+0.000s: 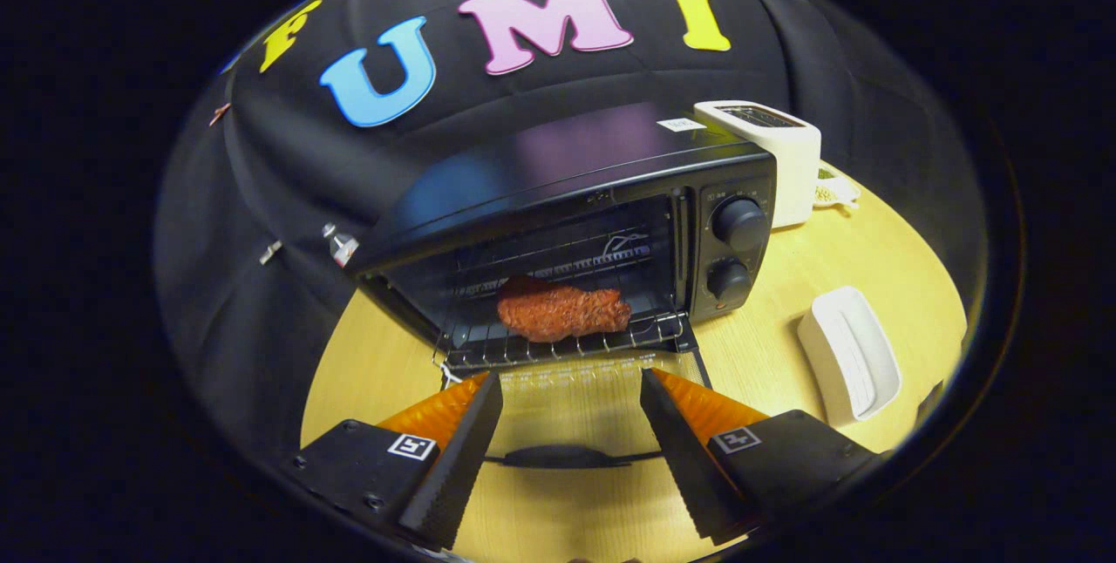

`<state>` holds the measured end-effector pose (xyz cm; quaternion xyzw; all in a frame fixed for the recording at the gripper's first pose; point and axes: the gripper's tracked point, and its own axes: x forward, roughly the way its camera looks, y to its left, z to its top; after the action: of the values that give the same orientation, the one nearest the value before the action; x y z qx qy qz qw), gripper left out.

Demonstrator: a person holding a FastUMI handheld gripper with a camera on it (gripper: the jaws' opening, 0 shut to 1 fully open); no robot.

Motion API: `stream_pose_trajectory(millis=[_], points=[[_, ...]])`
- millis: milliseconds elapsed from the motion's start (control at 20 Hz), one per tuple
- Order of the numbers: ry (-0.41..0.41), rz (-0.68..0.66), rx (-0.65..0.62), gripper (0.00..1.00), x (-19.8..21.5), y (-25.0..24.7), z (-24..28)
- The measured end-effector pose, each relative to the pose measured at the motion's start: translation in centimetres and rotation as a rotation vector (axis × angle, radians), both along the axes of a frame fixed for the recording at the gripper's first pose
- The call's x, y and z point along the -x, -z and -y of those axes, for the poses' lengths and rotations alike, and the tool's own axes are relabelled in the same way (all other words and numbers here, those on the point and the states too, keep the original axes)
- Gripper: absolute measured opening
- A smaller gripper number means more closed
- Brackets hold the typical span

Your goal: Open the toaster oven, put the food inside, and close the toaster oven door.

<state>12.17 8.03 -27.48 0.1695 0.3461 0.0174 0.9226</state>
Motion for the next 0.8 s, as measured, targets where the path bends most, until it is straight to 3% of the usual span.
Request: stream_pose_trajectory(millis=[250, 400, 800], points=[[-0.113, -0.067, 0.147, 0.98, 5.3, 1.6, -0.4], [-0.136, -0.151, 0.159, 0.99, 7.7, 3.7, -1.0], [-0.159, -0.232, 0.251, 0.99, 8.3, 9.4, -3.5]])
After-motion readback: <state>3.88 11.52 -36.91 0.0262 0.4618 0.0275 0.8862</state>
